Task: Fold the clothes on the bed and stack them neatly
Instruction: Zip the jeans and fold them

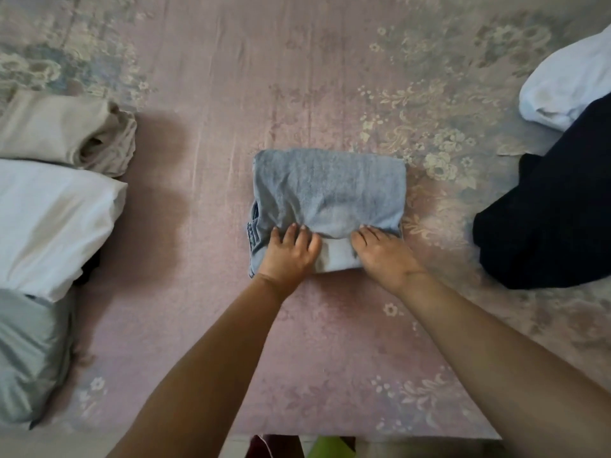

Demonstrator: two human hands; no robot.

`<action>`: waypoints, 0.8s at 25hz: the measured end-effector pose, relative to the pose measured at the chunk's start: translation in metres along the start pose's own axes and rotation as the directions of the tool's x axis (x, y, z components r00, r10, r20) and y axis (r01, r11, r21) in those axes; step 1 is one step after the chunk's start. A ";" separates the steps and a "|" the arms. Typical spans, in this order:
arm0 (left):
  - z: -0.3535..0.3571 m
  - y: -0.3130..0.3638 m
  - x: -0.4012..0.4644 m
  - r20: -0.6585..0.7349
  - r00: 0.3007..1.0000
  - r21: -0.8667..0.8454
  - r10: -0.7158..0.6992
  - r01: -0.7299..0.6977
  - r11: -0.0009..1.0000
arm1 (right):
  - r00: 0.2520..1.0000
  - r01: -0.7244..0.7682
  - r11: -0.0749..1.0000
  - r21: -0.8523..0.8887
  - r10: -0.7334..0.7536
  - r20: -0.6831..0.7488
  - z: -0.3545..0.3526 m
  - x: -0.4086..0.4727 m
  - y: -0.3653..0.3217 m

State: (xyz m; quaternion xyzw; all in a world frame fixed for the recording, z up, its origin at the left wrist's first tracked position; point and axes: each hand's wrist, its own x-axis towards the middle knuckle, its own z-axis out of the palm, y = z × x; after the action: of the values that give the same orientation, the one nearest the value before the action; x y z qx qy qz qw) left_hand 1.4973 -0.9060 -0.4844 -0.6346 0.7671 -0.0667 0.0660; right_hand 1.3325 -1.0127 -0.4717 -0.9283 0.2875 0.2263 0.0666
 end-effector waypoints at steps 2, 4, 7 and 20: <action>-0.028 -0.019 0.009 0.081 0.997 -0.051 0.008 -0.004 0.999 | 0.999 0.039 0.989 0.145 -0.043 0.026 -0.035 0.002 0.012; -0.068 -0.033 0.012 0.162 0.985 -0.067 -0.056 0.068 0.995 | 0.998 0.056 0.979 0.193 -0.059 0.007 -0.075 -0.004 0.017; -0.135 -0.045 0.005 0.162 0.981 -0.125 -0.111 0.132 0.983 | 0.997 0.071 0.983 0.172 -0.073 0.005 -0.122 -0.031 0.013; -0.332 -0.060 -0.203 0.335 0.893 0.067 -0.301 0.297 0.953 | 0.972 0.201 0.905 0.376 -0.233 0.042 -0.283 -0.177 -0.151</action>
State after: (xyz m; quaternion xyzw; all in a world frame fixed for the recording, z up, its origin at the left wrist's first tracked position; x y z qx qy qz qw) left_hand 1.5316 -0.7118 -0.1435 -0.7463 0.6368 0.0298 0.1914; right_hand 1.3962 -0.8707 -0.1395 -0.9147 0.2166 0.1992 0.2770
